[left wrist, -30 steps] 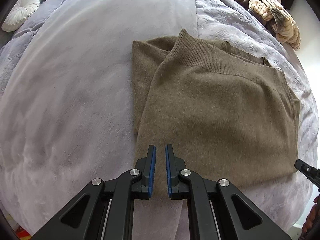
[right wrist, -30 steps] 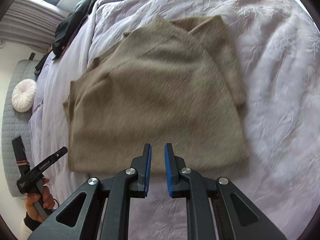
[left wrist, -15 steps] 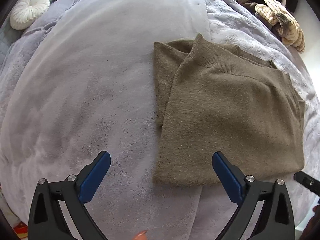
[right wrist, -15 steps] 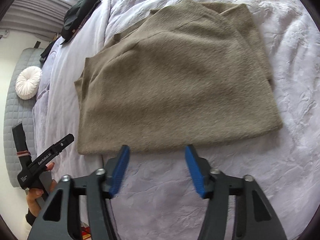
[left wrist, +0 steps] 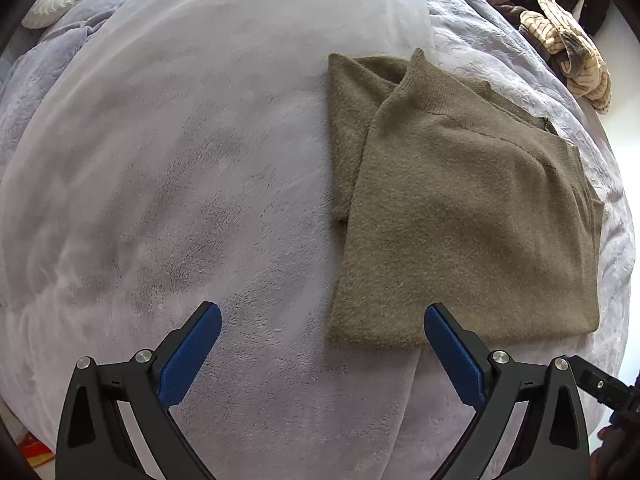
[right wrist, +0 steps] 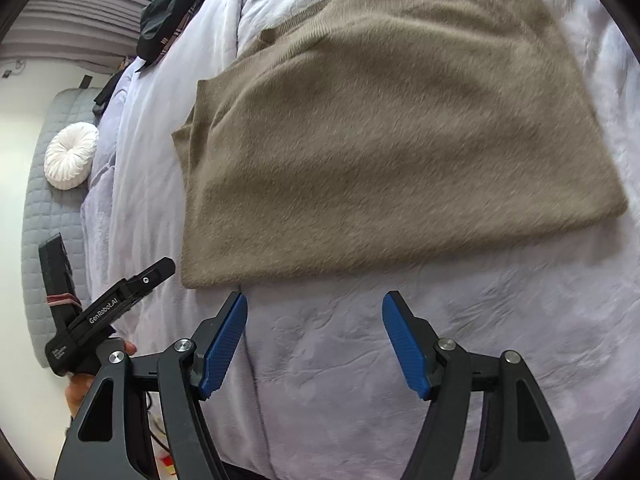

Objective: Fold small clothes

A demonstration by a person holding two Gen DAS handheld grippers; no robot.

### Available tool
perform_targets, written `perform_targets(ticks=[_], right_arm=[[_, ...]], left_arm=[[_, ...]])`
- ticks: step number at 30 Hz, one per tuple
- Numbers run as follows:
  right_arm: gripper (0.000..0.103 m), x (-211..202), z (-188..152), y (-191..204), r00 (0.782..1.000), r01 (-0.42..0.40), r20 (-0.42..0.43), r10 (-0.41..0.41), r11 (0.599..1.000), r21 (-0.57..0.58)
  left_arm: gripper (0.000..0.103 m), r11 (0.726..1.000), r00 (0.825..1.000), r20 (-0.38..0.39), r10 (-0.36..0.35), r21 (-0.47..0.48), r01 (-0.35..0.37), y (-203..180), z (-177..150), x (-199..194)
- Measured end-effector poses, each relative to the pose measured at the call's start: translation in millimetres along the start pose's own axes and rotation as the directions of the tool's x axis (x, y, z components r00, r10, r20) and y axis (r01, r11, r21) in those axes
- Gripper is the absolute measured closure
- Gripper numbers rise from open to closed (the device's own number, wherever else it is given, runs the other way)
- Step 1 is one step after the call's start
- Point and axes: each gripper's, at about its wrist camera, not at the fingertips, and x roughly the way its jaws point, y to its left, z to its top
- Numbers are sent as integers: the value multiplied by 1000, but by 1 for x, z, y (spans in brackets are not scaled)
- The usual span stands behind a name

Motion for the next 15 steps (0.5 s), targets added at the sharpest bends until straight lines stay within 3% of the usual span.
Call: perform_targets(ticks=[9, 15], right_arm=[[30, 35, -17, -7, 993, -112, -31, 117, 984, 135], [30, 56, -23, -9, 976, -210, -14, 216, 959, 193]], left_arm=[[2, 1000, 1000, -25, 11, 13, -11, 13, -3, 5], [1, 1000, 1000, -26, -5, 17, 5, 21, -5, 12]])
